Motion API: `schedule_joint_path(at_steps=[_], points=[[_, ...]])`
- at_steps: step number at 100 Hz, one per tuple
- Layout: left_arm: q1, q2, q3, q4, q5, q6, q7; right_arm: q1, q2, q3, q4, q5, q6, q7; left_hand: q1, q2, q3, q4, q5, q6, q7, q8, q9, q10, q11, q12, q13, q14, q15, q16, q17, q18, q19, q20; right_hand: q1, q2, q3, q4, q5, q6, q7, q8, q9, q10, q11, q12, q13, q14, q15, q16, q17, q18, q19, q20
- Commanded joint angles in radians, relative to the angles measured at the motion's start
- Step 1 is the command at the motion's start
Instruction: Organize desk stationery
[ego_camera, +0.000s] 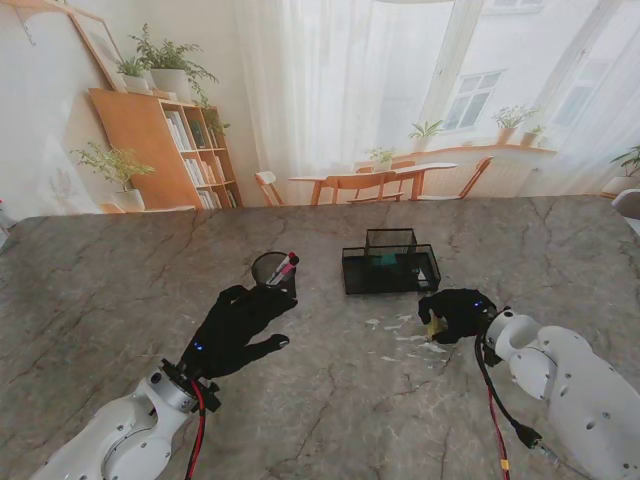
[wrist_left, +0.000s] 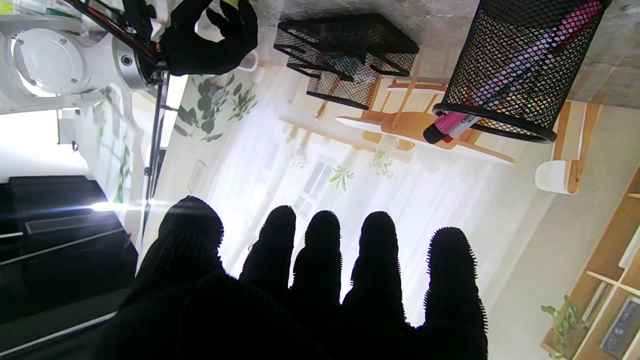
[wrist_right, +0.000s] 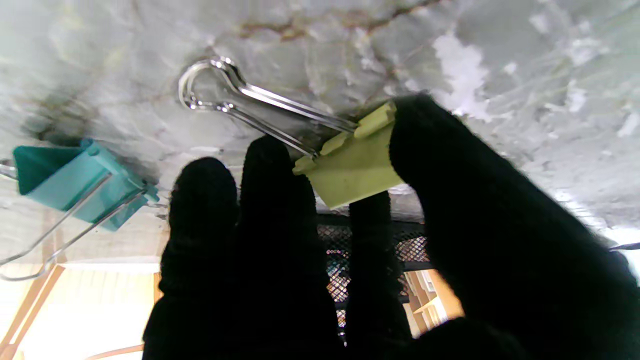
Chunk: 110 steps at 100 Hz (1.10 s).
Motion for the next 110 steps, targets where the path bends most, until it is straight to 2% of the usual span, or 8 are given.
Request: schedule_joint_path(at_steps=[1,64,91,110], points=[[0.006,-0.003,0.001,-0.004,0.000,0.000,0.004,-0.024,-0.006,0.002,-0.001,0.005,0.011,0.019,0.016,0.053,-0.010,-0.070,0.020,-0.019,0.012,0.013,0.012,-0.019,0.001,0.010,0.012,-0.020,0.001,0.003,-0.002,0.005,-0.002,0.021,0.153,0.058,0.111,0.048,0.035,-0.016,0.044,0.016,0.142,-0.156,0.094,0.026,0.024,-0.022,0.012,0.002,0.024,-0.038,-0.006,-0.015],[0.010,-0.003,-0.001,-0.006,0.003,-0.001,0.012,-0.088,-0.049,0.089,-0.159,0.120,0.129,0.011,0.015,0.054,-0.011,-0.070,0.020,-0.020,0.012,0.013,0.012,-0.018,0.001,0.010,0.013,-0.020,0.002,0.004,-0.003,0.005,-0.002,0.021,0.158,0.044,0.118,0.045,0.052,-0.019,0.051,0.010,0.160,-0.152,0.079,0.039,0.038,-0.015,0.007,0.014,0.041,-0.032,-0.010,-0.022],[0.019,-0.004,-0.010,-0.011,0.007,0.000,0.022,-0.025,-0.065,0.071,-0.191,0.178,0.173,0.009,0.015,0.054,-0.011,-0.070,0.021,-0.020,0.012,0.013,0.013,-0.018,0.001,0.010,0.014,-0.019,0.002,0.004,-0.002,0.005,-0.002,0.021,0.163,0.050,0.113,0.045,0.051,-0.021,0.055,0.012,0.158,-0.149,0.075,0.045,0.039,-0.014,0.006,0.016,0.048,-0.033,-0.013,-0.024],[0.025,-0.004,-0.018,-0.014,0.011,0.000,0.029,0.067,-0.071,0.029,-0.163,0.198,0.171,0.002,0.015,0.053,-0.011,-0.070,0.021,-0.020,0.012,0.013,0.012,-0.018,0.001,0.010,0.013,-0.020,0.002,0.004,-0.002,0.005,-0.002,0.021,0.165,0.057,0.106,0.046,0.046,-0.023,0.056,0.012,0.154,-0.152,0.072,0.048,0.037,-0.017,0.002,0.015,0.051,-0.037,-0.017,-0.027]])
